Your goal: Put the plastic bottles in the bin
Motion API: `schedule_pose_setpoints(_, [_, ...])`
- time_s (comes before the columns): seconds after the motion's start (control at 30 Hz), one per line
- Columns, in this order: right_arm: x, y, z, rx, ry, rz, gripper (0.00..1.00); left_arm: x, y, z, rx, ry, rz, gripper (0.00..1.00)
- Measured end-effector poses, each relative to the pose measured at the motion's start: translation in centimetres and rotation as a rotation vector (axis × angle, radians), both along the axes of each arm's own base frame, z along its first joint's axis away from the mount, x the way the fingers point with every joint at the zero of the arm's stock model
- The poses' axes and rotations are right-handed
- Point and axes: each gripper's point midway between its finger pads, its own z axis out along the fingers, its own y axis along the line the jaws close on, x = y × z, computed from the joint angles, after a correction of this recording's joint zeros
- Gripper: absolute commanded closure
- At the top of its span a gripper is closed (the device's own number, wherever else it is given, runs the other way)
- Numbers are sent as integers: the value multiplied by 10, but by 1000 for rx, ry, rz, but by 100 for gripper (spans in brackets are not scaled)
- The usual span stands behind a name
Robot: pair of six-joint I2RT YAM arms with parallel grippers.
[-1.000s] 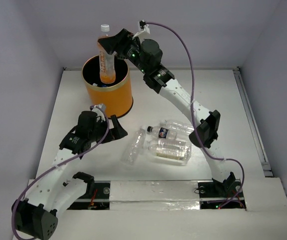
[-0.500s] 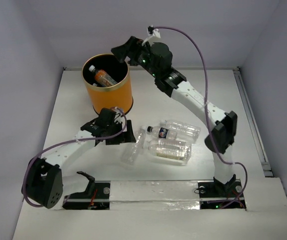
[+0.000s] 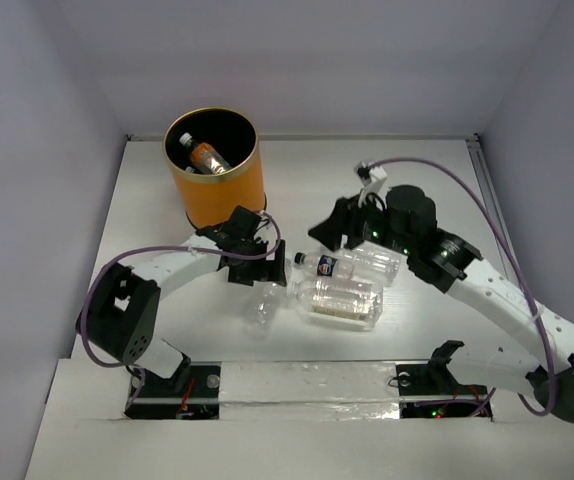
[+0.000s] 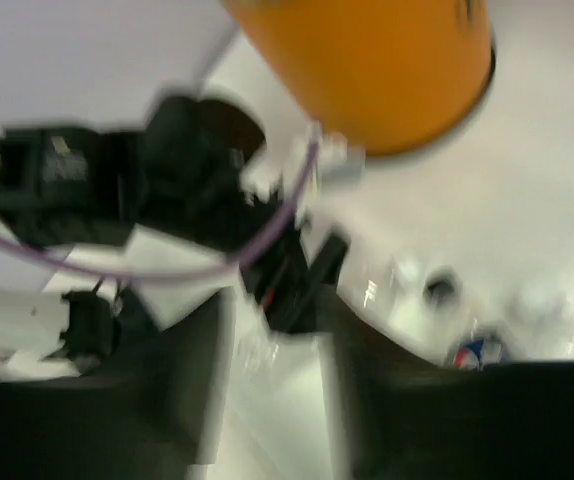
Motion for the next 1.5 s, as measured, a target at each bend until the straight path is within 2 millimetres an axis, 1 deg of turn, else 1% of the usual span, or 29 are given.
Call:
schedule_pose_setpoints(0.03, [-9, -7, -15, -28, 26, 4, 25, 2, -2, -2, 7, 5, -5, 5])
schedule_pose_setpoints(0.07, [-18, -16, -35, -68, 64, 8, 20, 5, -4, -4, 14, 10, -8, 6])
schedule_pose_setpoints(0.1, [-26, -23, -53, -104, 106, 8, 14, 8, -5, -5, 21, 11, -9, 10])
schedule_pose_setpoints(0.13, [-32, -28, -66, -132, 138, 7, 12, 12, -6, -7, 30, 13, -9, 14])
schedule_pose_setpoints(0.2, [-42, -37, -89, -181, 190, 8, 11, 18, -8, -12, 46, 16, -14, 27])
schedule_pose_setpoints(0.23, [-46, -40, -99, -204, 214, 8, 7, 20, -9, -15, 55, 18, -19, 38])
schedule_pose_setpoints(0.27, [-49, -43, -107, -230, 236, 9, 6, 21, -9, -18, 66, 22, -22, 44])
schedule_pose_setpoints(0.3, [-50, -45, -114, -255, 252, 13, 5, 21, -8, -20, 72, 27, -26, 52])
schedule_pose_setpoints(0.37, [-52, -47, -130, -311, 281, 27, 3, 22, -8, -17, 75, 22, -34, 55])
schedule_pose_setpoints(0.4, [-52, -48, -140, -348, 302, 36, 3, 22, -8, -16, 81, 19, -37, 59])
schedule_pose_setpoints(0.47, [-53, -50, -159, -420, 340, 54, 1, 19, -4, -13, 92, 23, -39, 61])
schedule_pose_setpoints(0.53, [-57, -54, -173, -475, 371, 79, 0, 14, 0, -4, 101, 25, -38, 63])
schedule_pose_setpoints(0.6, [-61, -55, -178, -506, 387, 104, 0, 12, 2, 16, 91, 2, -34, 63])
schedule_pose_setpoints(0.67, [-60, -55, -176, -527, 391, 117, 0, 17, -1, 53, 54, -63, -26, 63])
schedule_pose_setpoints(0.7, [-57, -53, -174, -533, 387, 122, 0, 22, -3, 74, 27, -108, -21, 63])
schedule_pose_setpoints(0.77, [-53, -50, -172, -546, 382, 130, 0, 35, -11, 124, -37, -213, -7, 63])
schedule_pose_setpoints(0.83, [-49, -48, -173, -563, 382, 137, 0, 49, -17, 181, -105, -338, 11, 63])
schedule_pose_setpoints(0.9, [-48, -49, -176, -586, 391, 143, 0, 61, -18, 229, -154, -439, 34, 63])
schedule_pose_setpoints(1.0, [-49, -50, -187, -624, 423, 153, 0, 81, -14, 292, -218, -572, 79, 63])
schedule_pose_setpoints(1.07, [-50, -52, -196, -648, 452, 154, 0, 99, -2, 324, -243, -640, 131, 63])
schedule_pose_setpoints(1.13, [-52, -53, -202, -665, 477, 155, 0, 122, 14, 346, -257, -695, 194, 64])
schedule_pose_setpoints(1.2, [-53, -53, -204, -663, 487, 151, 0, 144, 32, 358, -256, -728, 257, 64])
schedule_pose_setpoints(1.23, [-54, -54, -205, -659, 490, 147, 0, 159, 43, 363, -254, -748, 296, 64])
schedule_pose_setpoints(1.37, [-62, -61, -217, -661, 531, 122, 0, 188, 61, 361, -255, -762, 367, 64])
schedule_pose_setpoints(1.5, [-69, -63, -222, -647, 552, 102, 0, 211, 75, 358, -258, -771, 415, 64])
